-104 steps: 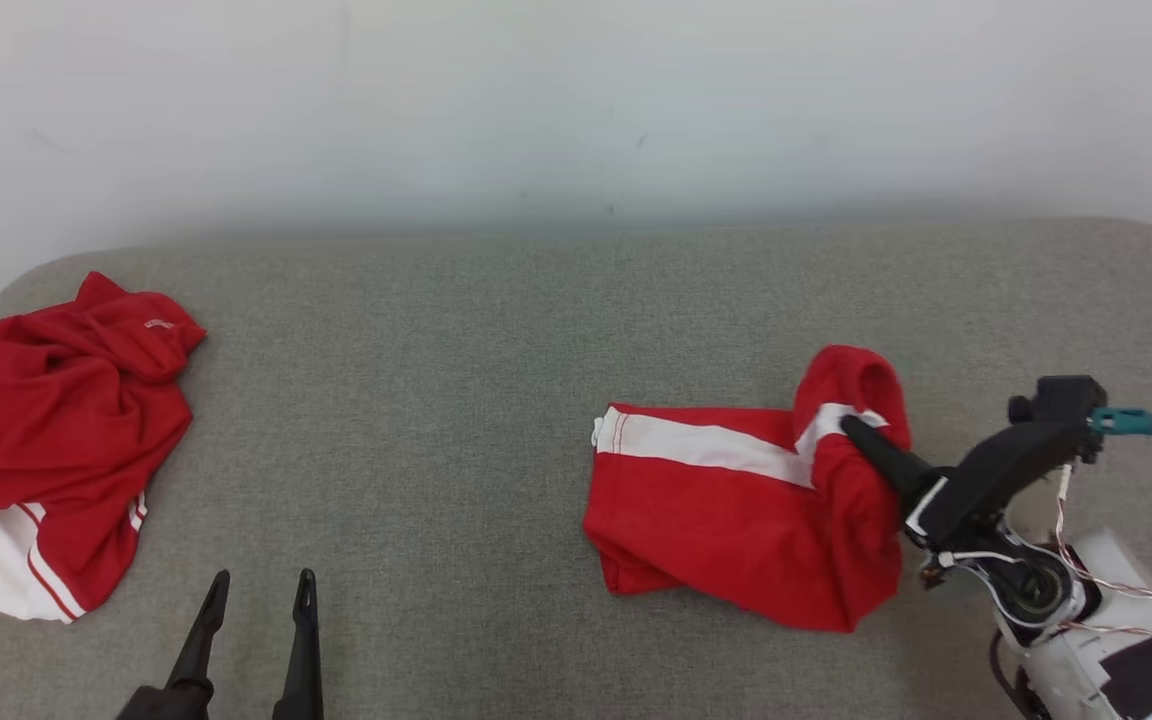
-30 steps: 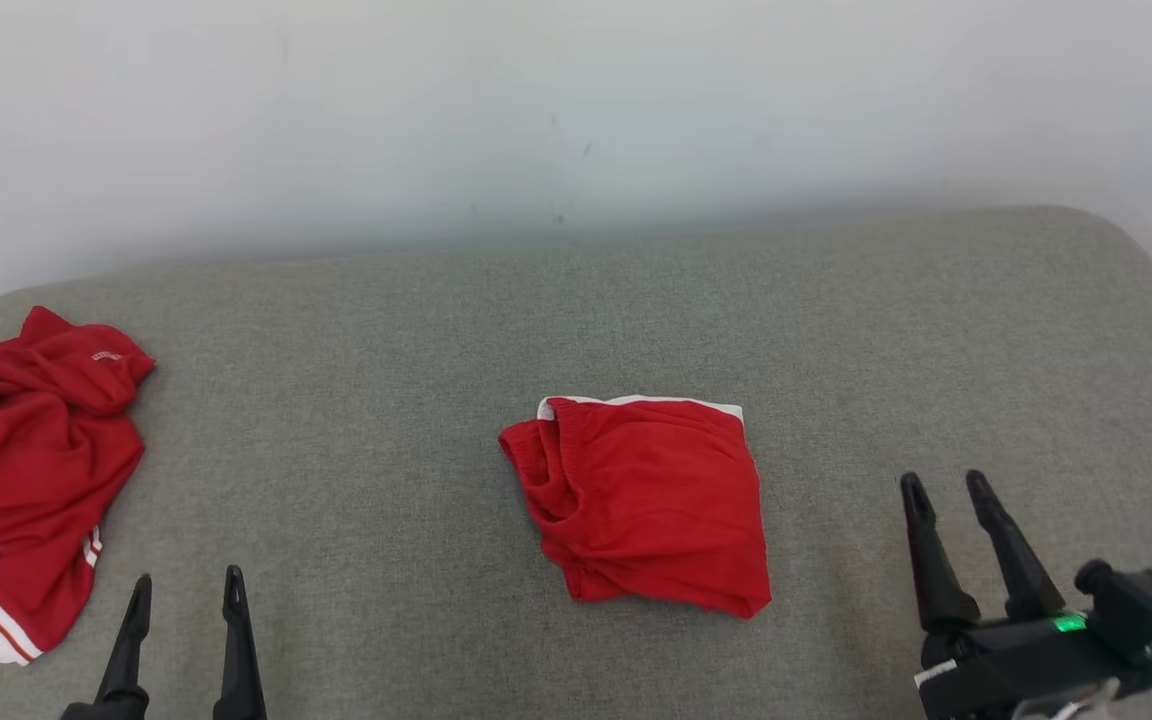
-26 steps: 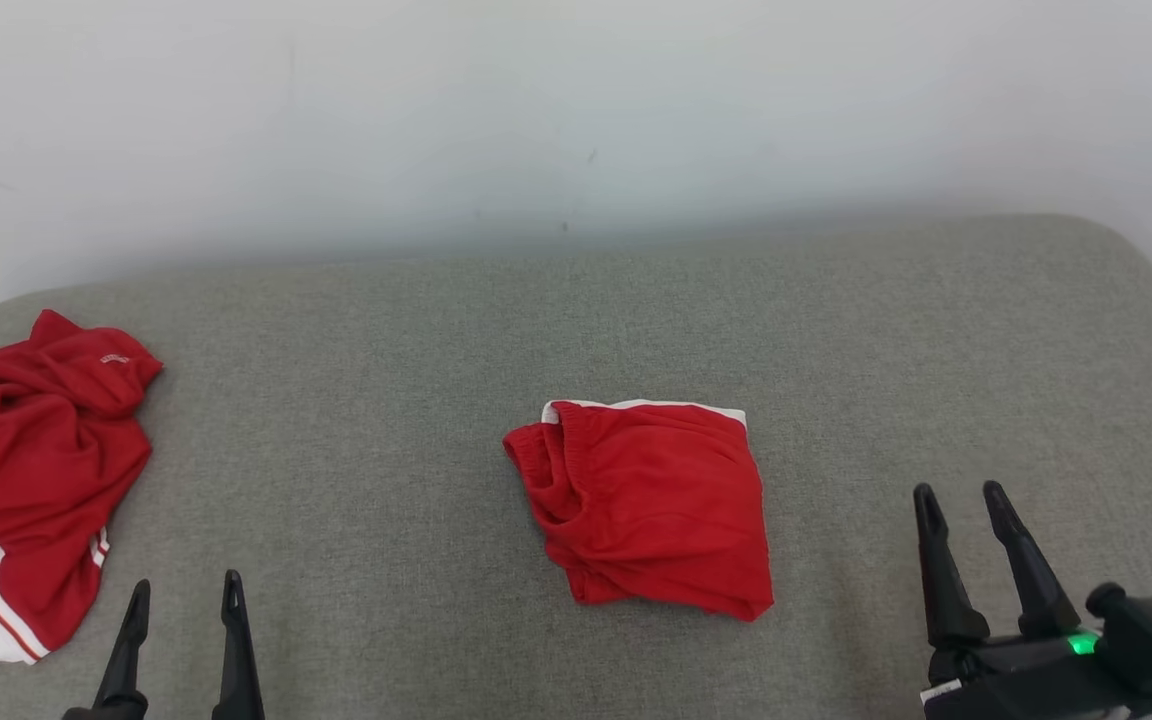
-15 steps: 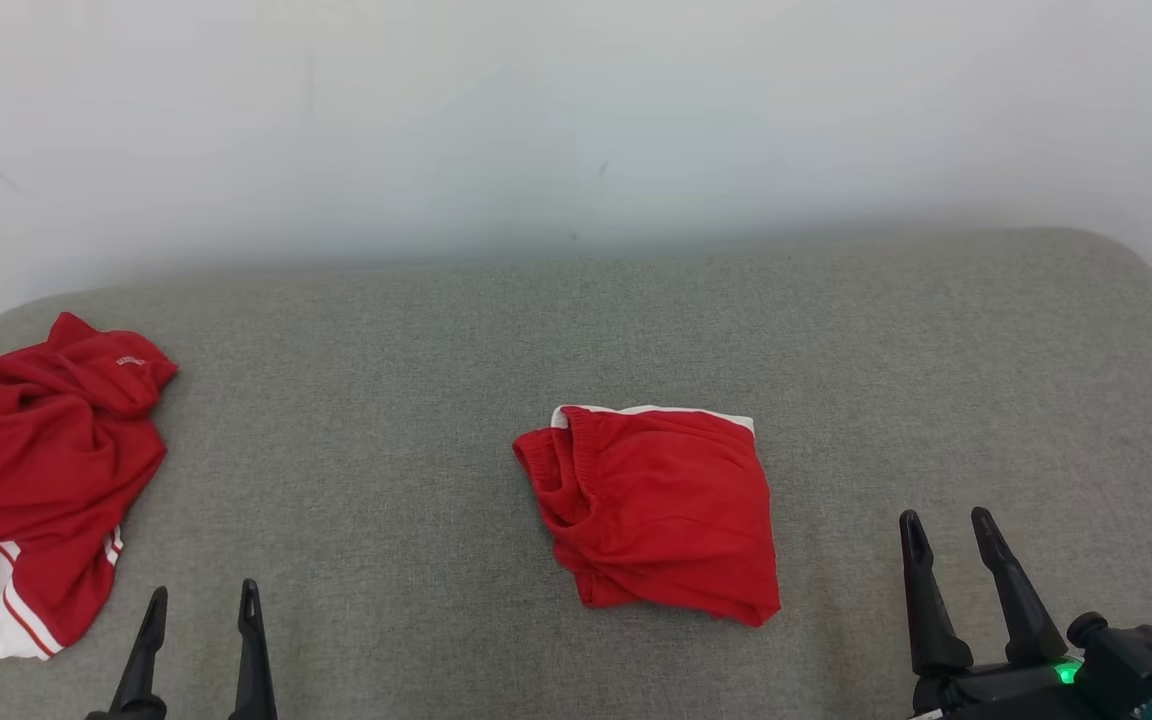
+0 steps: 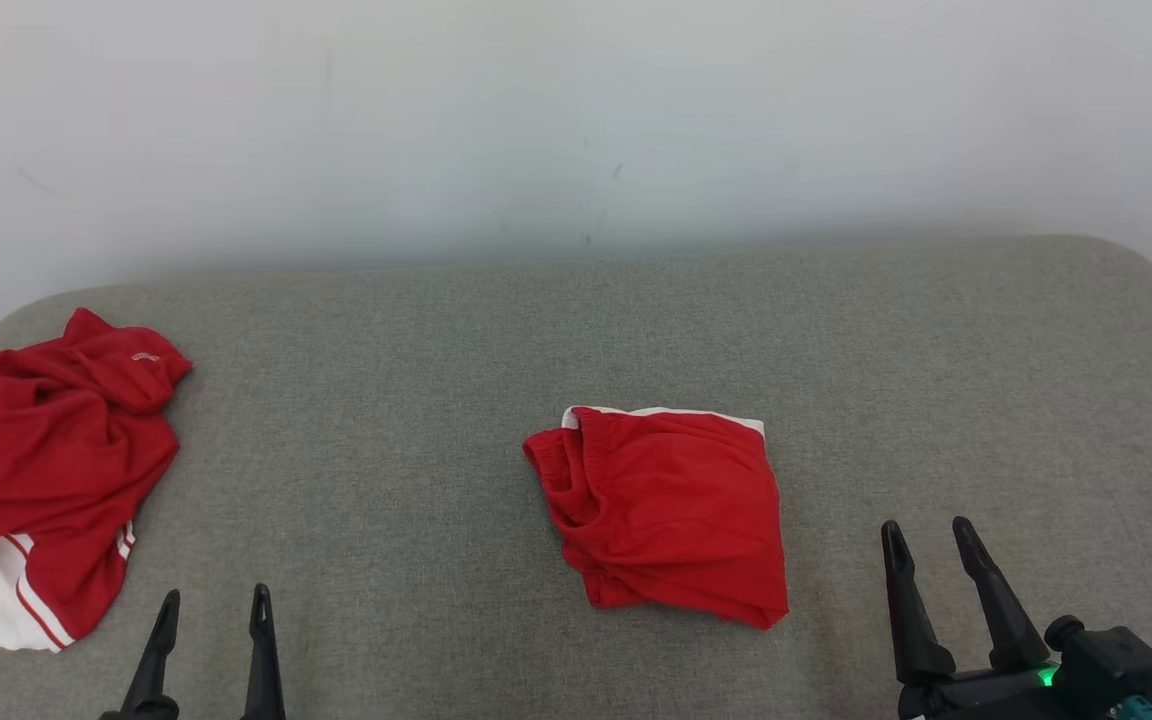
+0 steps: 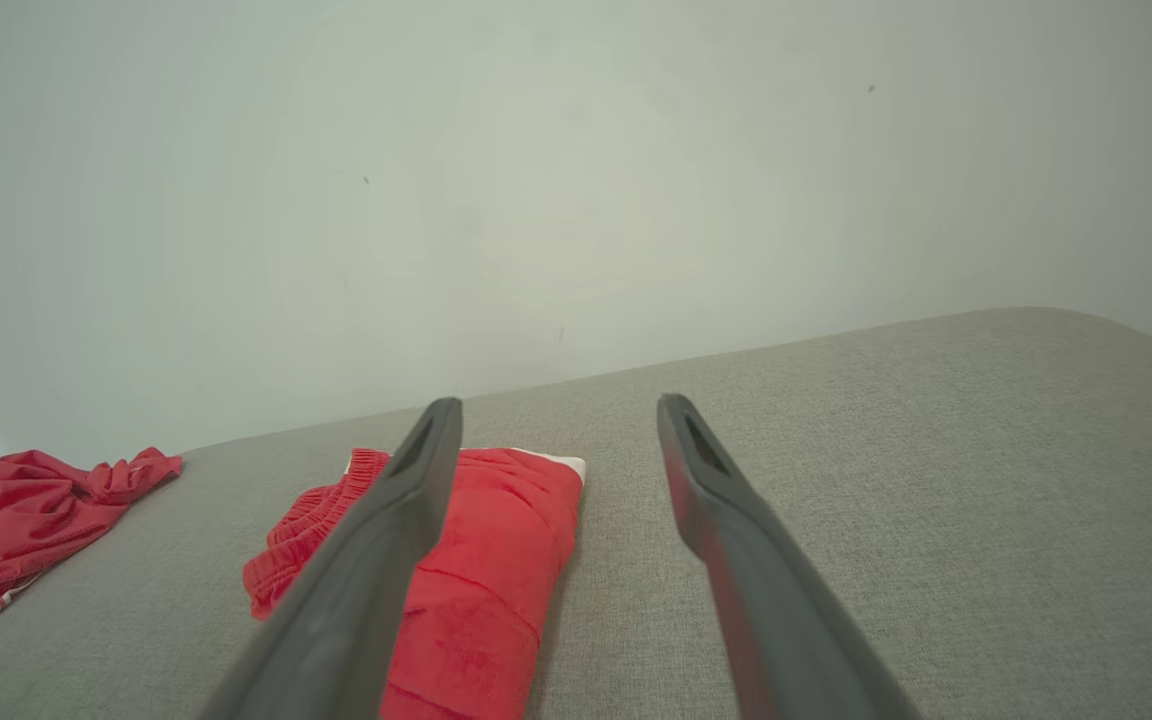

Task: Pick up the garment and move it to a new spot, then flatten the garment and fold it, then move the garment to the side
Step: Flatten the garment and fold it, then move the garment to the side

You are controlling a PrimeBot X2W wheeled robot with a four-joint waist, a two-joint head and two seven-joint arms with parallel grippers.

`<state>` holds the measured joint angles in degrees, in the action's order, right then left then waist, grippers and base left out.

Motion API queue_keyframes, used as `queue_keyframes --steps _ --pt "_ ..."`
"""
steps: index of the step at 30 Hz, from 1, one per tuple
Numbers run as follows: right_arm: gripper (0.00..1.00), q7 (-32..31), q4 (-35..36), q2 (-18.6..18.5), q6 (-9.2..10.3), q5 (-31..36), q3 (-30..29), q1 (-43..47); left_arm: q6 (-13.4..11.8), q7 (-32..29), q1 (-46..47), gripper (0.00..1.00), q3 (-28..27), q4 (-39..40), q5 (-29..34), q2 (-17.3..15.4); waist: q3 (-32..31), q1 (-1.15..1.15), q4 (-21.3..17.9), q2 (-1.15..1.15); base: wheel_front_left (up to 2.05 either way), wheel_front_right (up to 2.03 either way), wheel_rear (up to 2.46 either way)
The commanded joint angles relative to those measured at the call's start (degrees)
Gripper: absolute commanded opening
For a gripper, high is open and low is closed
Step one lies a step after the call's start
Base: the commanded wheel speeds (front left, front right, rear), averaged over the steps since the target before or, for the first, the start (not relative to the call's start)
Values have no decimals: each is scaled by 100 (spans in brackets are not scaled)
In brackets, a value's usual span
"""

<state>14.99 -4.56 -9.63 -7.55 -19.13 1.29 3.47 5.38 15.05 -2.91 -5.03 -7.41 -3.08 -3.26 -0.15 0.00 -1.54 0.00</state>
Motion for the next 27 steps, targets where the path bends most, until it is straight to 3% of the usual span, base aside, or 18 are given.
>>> queue_keyframes --steps 1,15,22,27 --pt "100 24 -12 6 16 27 21 -35 -8 17 -15 100 -8 -5 29 -16 1 0 -5 0 0 0 0" --pt "100 -2 -302 12 16 58 66 -274 -35 17 -9 100 -19 19 -6 -19 6 0 24 0 0 0 0" --pt "100 -498 -760 -165 16 80 230 -1237 -15 17 118 100 48 12 -26 -10 124 0 146 0 0 0 0" --pt "100 -916 -1484 -254 16 103 395 -2050 5 17 279 100 149 -30 -45 0 324 0 294 0 0 0 0"
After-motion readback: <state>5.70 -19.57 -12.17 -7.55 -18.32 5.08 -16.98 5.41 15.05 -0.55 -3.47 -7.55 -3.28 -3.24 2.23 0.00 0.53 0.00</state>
